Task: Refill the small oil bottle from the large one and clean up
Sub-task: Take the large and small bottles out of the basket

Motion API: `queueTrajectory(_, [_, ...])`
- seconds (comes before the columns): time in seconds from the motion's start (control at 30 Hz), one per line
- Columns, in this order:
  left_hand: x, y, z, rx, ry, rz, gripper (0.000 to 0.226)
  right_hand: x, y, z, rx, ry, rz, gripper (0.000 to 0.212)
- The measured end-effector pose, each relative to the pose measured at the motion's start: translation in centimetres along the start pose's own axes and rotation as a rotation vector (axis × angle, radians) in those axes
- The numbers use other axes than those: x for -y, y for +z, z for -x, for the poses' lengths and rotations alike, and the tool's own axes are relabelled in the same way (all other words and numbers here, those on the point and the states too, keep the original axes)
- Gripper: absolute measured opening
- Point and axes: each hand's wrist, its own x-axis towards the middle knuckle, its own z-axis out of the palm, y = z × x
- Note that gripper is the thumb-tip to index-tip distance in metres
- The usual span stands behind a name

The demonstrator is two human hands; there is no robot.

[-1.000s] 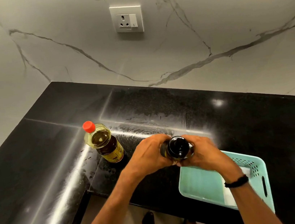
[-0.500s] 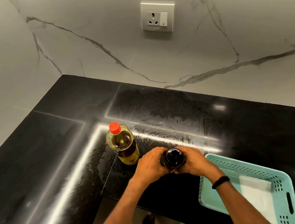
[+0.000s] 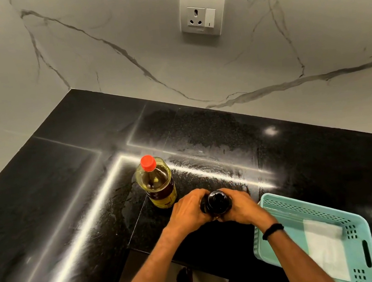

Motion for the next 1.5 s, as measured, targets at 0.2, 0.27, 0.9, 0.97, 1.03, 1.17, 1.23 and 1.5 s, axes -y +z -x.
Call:
queueTrajectory(0.2, [0.5,0.4,-0.1,0.004,-0.003,0.008,0.066,0.0,0.1,0.1,0.002,0.024,-0.018,0.070])
queueTrajectory(0.27, [0.5,0.6,0.0,0.008,-0.014,0.010,0.068,0.2,0.2,0.3,-0.002,0.042,-0.011,0.074])
queueTrajectory(0.9, [0.7,4.7,0.9,-0.191,-0.009,0.278,0.071,6.5,1.0,2.4,-0.233,0.204,0.281,0.073])
queueTrajectory(0.97, [0.7,4.9,0.7,-0.197,-0.002,0.301,0.069,6.9,1.1,2.0,-0.251,0.216,0.344,0.063])
queueTrajectory(1.03, [1.0,5.0,0.7,-0.218,0.002,0.327,0.067,7.2,1.1,1.8,-0.257,0.209,0.397,0.054])
queueTrajectory(1.17, [1.3,4.9,0.8,-0.235,0.018,0.364,0.064,7.3,0.8,1.8,-0.210,0.134,0.439,0.049])
queueTrajectory(1.23, [1.6,5.0,0.7,-0.233,0.024,0.372,0.068,7.3,0.8,1.9,-0.185,0.106,0.442,0.056])
queueTrajectory(1.5, [1.8,4.9,0.6,-0.240,0.051,0.382,0.069,7.4,0.6,1.6,-0.137,0.046,0.375,0.050])
